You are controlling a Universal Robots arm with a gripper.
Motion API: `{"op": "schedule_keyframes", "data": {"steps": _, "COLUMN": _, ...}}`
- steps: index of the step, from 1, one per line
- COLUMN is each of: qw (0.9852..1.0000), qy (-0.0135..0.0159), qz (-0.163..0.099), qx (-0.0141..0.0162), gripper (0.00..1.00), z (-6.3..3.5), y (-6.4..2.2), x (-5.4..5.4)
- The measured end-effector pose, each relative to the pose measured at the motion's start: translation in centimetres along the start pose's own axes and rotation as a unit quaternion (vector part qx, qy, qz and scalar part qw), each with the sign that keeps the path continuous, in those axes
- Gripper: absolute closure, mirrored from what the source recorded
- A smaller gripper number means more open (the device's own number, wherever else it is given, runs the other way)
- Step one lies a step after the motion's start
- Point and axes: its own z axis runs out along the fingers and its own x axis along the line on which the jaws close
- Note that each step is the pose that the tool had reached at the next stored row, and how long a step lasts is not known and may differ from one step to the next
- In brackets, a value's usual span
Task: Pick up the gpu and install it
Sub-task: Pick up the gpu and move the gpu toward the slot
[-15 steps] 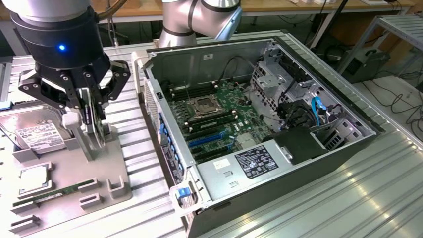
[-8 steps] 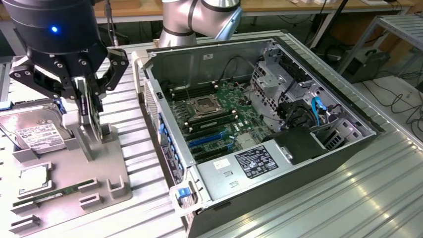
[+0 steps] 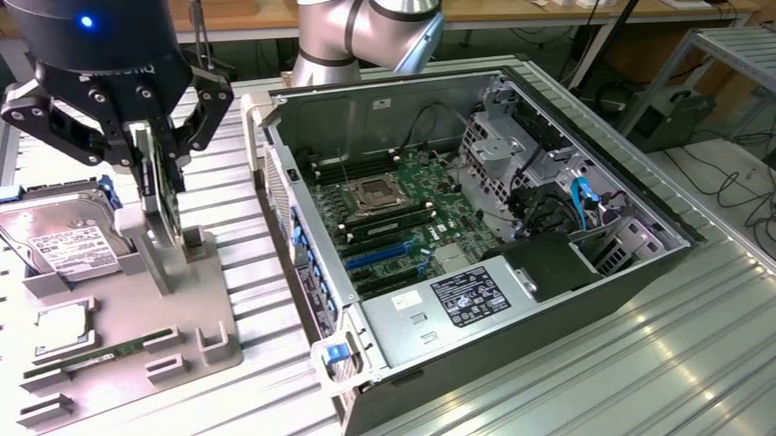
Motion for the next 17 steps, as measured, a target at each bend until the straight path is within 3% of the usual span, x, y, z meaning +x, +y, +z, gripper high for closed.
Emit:
{"op": "schedule_keyframes", "data": {"steps": 12, "qw": 1.0, "qy": 0.0, "qz": 0.0, "qx": -0.0001, "gripper": 0.72, "z": -2.44, "y": 0.03, "x": 0.0}}
{"op": "schedule_keyframes", "data": {"steps": 17, "qw": 1.0, "qy": 0.0, "qz": 0.0, "qx": 0.0, "gripper": 0.72, "z": -2.47, "y": 0.04, "x": 0.0}}
